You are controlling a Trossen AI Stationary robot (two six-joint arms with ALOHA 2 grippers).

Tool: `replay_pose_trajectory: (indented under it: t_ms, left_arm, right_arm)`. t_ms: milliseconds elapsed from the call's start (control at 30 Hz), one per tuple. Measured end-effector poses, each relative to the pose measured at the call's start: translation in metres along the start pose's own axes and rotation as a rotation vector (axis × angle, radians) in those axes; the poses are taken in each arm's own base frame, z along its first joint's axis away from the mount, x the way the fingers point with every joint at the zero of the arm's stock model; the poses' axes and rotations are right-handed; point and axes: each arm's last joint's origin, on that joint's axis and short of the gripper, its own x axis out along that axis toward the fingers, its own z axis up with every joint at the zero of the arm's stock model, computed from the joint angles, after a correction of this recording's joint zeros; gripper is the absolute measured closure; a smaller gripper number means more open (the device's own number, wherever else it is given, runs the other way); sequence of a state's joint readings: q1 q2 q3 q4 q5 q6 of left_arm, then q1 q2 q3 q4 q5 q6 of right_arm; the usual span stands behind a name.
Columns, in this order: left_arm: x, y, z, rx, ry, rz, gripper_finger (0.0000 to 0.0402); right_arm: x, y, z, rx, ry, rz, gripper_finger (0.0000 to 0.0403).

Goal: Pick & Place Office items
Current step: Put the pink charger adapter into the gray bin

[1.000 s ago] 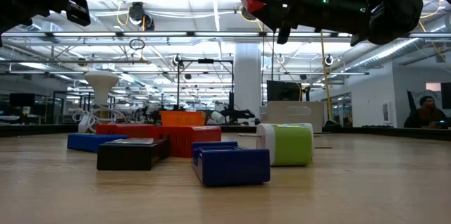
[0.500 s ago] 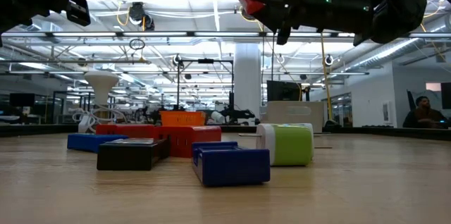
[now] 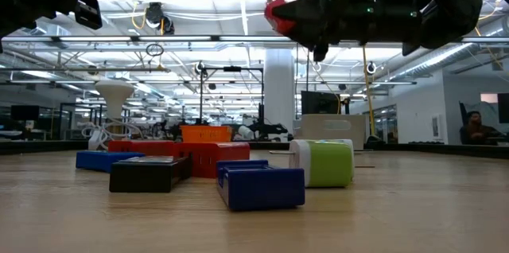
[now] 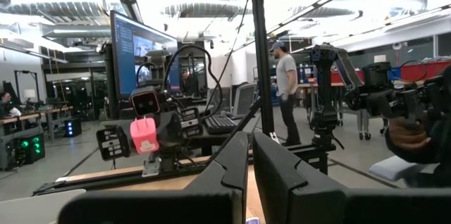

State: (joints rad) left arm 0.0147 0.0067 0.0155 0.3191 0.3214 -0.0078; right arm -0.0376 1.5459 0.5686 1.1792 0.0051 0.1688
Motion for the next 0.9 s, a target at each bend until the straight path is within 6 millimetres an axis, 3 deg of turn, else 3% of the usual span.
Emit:
replay_pose_trajectory:
  t_ms: [200,400,633,900]
  left_arm:
    - [0.000,0.000,0.000,0.000,0.000,0.000,0.0378]
    - [0.000,0.000,0.000,0.000,0.000,0.000,0.0378]
    - [0.000,0.000,0.000,0.000,0.000,0.000,0.0378]
    - [0.000,0.000,0.000,0.000,0.000,0.000,0.0378]
  right_arm:
    - [0.000,-0.005,0.001,0.000,-0.018,-0.124,0.0238]
    - [-0.001,-0.033,0.006,-0.009,-0.040,-0.296,0.0239]
    - [0.005,-0.103,0.016,-0.023,0.187,-0.568,0.0239]
    - [-0.024,-0.177,0.035,0.011,0.292,-0.807,0.0239]
